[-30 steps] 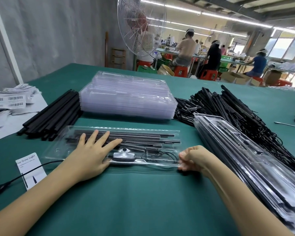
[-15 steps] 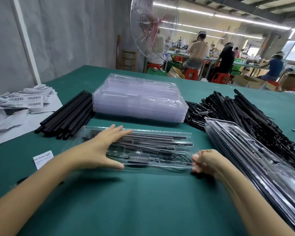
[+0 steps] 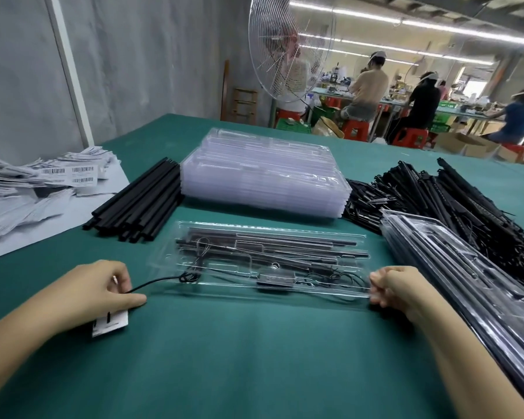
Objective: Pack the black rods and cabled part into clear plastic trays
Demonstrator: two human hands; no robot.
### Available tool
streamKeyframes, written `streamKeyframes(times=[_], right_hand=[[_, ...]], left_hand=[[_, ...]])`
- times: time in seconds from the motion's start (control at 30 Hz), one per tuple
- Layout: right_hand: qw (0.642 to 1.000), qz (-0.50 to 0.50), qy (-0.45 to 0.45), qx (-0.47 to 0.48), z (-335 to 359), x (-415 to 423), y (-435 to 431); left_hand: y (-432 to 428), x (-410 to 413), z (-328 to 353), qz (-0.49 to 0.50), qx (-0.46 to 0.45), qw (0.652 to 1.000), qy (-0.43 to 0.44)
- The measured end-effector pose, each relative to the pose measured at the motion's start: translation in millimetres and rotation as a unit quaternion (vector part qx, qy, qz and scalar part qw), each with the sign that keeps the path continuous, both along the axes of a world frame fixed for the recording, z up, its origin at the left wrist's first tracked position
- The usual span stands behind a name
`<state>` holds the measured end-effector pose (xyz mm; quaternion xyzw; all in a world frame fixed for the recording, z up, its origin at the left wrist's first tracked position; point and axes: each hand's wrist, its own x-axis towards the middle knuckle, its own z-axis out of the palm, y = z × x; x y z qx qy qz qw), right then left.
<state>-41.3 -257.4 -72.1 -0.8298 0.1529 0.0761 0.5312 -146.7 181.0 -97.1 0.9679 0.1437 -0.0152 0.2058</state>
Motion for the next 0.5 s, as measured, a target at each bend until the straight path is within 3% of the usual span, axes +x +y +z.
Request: streamKeyframes(times=[0.17, 0.3, 0.4, 0.5], right_hand=[[1.0, 0.002, -0.014, -0.026, -4, 2, -6], [0.999, 0.011, -0.022, -0.028, -5, 3, -7], [0.999, 0.016, -0.023, -0.023, -5, 2, -7], [0.999, 0.018, -0.024, -0.023, -6, 3, -8]], left_hand=[[19, 14, 15, -0.046, -0.14, 0.989, 0.006], [37, 35, 33, -0.019, -0.229, 0.973, 0.021], [39, 54, 40, 0.003, -0.184, 0.983, 0.009], [29, 70, 38, 0.015, -0.128, 0.988, -0.084]])
